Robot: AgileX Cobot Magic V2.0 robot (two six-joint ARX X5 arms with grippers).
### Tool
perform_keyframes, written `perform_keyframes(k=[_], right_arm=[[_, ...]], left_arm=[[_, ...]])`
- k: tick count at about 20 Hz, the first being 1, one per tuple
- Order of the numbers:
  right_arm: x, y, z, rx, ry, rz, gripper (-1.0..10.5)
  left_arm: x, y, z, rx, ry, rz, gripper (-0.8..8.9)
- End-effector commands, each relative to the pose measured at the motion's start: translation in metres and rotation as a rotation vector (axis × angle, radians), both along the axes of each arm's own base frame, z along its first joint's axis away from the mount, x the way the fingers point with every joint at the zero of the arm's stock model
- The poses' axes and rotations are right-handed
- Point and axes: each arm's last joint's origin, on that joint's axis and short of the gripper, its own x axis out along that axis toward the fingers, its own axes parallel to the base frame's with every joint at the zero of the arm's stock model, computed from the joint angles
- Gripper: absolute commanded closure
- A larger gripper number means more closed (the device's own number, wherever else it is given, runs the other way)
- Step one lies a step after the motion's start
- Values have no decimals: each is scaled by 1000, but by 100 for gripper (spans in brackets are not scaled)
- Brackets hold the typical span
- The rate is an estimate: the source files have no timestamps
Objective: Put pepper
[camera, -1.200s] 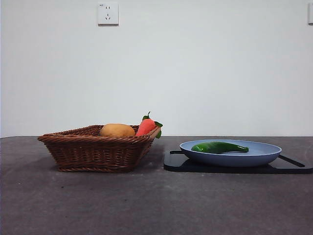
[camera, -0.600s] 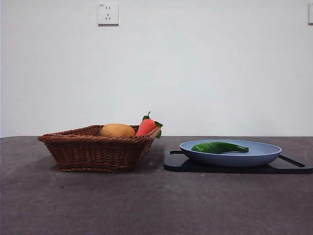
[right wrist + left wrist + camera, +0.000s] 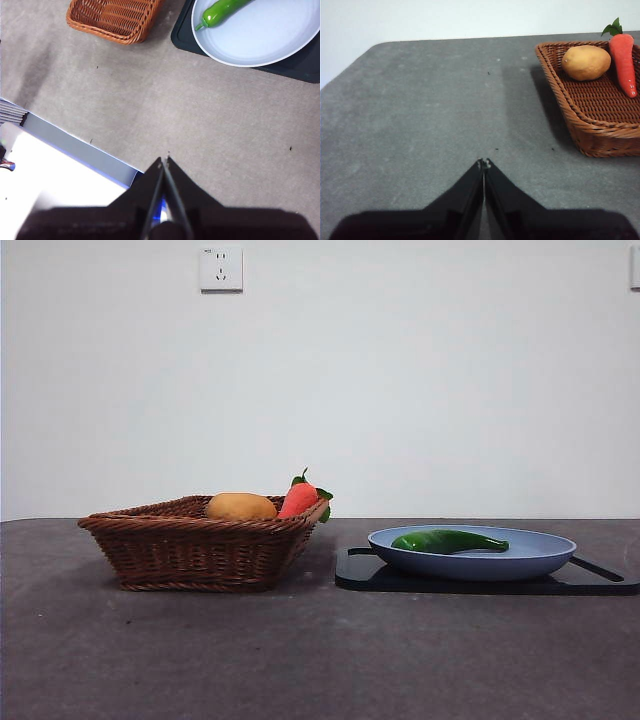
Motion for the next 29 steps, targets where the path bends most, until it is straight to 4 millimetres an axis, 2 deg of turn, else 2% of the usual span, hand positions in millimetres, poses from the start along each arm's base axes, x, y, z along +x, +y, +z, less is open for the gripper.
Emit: perform_keyframes(k=[1,16,18,21,22,24,29], right_arm=[[2,1,4,-2,-23,10,943],[2,1,4,-10,-39,25,943],[1,-3,8,-35,-126,43,943],[-10,-13,17,19,-438,-50,943],[-14,-15,14,48,-525,-86,943],[-20,-18,-5,76,-680,-136,943],[-23,-22,-81,62,-901,-277,943]], left_arm=[[1,0,-1,-15,-15,4,805],[1,0,0,-14,-32,5,805],[1,0,0,-14,-32,5,805],[1,0,0,-14,-32,5,805],[1,0,0,-14,-32,5,805],[1,0,0,-14,-32,5,805],[1,0,0,-14,-32,5,805]])
